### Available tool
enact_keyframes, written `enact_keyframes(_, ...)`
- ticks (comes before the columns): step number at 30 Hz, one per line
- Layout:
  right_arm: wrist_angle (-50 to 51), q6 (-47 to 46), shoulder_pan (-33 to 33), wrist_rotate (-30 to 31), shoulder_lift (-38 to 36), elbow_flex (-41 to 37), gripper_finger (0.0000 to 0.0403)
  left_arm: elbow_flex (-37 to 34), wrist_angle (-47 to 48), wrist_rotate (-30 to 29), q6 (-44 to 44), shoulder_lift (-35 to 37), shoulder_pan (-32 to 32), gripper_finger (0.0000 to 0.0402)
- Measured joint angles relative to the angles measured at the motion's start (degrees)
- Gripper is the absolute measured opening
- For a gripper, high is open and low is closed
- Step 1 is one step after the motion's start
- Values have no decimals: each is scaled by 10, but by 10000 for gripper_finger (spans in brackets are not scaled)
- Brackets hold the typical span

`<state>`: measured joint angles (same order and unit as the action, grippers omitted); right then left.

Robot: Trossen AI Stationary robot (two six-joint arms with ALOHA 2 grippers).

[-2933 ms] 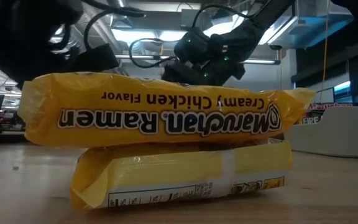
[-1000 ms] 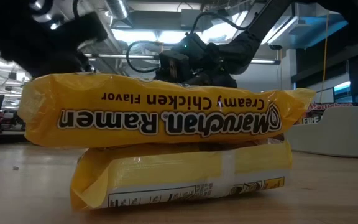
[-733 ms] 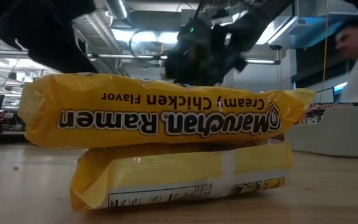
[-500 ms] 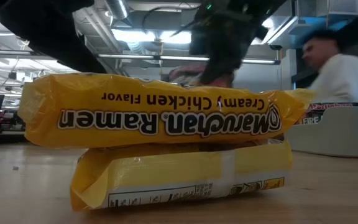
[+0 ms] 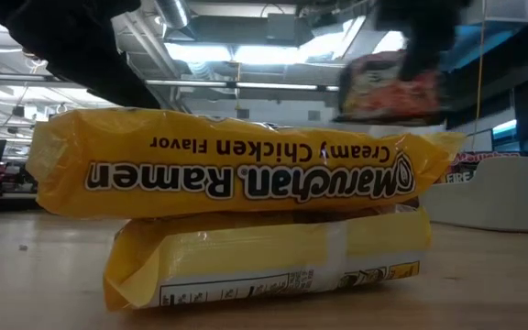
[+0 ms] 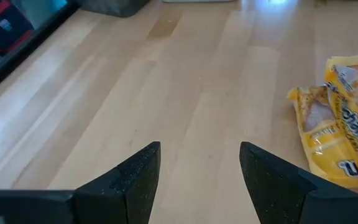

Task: Sort Maruchan noodles
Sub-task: Put the top black noodle pack into the gray bin

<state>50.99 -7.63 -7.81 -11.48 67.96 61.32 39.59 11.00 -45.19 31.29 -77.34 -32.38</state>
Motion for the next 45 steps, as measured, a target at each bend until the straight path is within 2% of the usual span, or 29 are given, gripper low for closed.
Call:
enact_keyframes(9, 120, -41, 0, 40, -200, -98, 108, 0, -1, -21, -11, 0, 2, 215)
enact_keyframes(15, 203, -63, 0, 59, -243, -126, 108, 0, -1, -21, -14, 0, 18, 215)
enact_keyframes(19, 230, -60, 0, 81, -243, -147, 108, 0, -5, -21, -14, 0, 27, 215)
enact_keyframes(22, 214, -42, 0, 103, -242, -172, 108, 0, -7, -21, -14, 0, 29, 215)
enact_keyframes(27, 175, -24, -1, 107, -226, -224, 108, 0, -8, -15, -15, 0, 32, 215)
enact_keyframes(33, 157, -25, -1, 115, -192, -222, 108, 0, -8, -13, -17, 0, 32, 215)
enact_keyframes(37, 145, -27, -1, 139, -163, -222, 108, 0, -9, -13, -19, 0, 32, 215)
enact_keyframes(45, 138, -30, -1, 141, -59, -218, 108, 0, -9, -12, -19, 0, 32, 215)
